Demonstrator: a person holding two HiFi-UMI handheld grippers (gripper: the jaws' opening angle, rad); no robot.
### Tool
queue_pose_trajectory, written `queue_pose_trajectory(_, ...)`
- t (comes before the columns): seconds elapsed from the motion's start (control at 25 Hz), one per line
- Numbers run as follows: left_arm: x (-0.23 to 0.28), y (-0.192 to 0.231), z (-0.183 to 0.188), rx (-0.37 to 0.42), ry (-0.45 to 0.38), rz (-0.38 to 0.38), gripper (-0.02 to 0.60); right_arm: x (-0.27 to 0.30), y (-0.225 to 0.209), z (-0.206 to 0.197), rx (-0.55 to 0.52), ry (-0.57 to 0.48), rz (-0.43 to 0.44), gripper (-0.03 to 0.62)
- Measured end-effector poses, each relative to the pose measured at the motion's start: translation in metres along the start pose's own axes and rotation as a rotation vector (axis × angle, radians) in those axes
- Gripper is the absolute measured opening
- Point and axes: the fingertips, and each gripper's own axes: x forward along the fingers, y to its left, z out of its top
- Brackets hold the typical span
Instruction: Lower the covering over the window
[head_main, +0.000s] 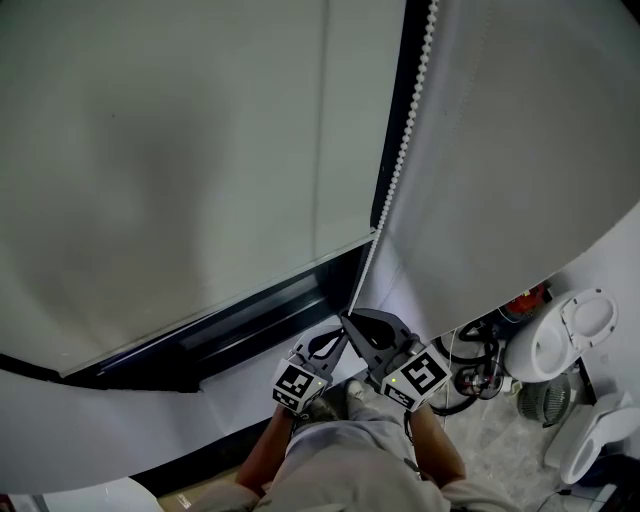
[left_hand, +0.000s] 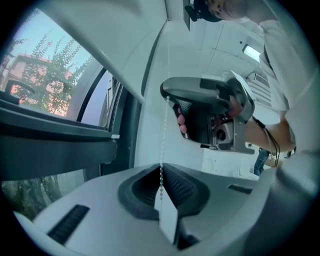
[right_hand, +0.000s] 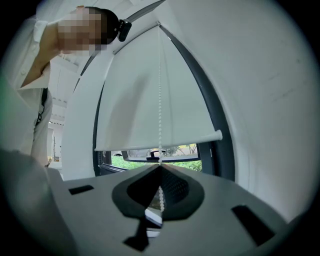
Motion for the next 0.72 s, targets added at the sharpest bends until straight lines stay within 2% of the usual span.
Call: queue_pose_trajectory(0.72, 0.009, 0.000, -0.098, -0.106, 0.169, -0.011, 0.020, 0.001, -0.003, -0.102, 0.107, 0.187, -0.006, -0.006)
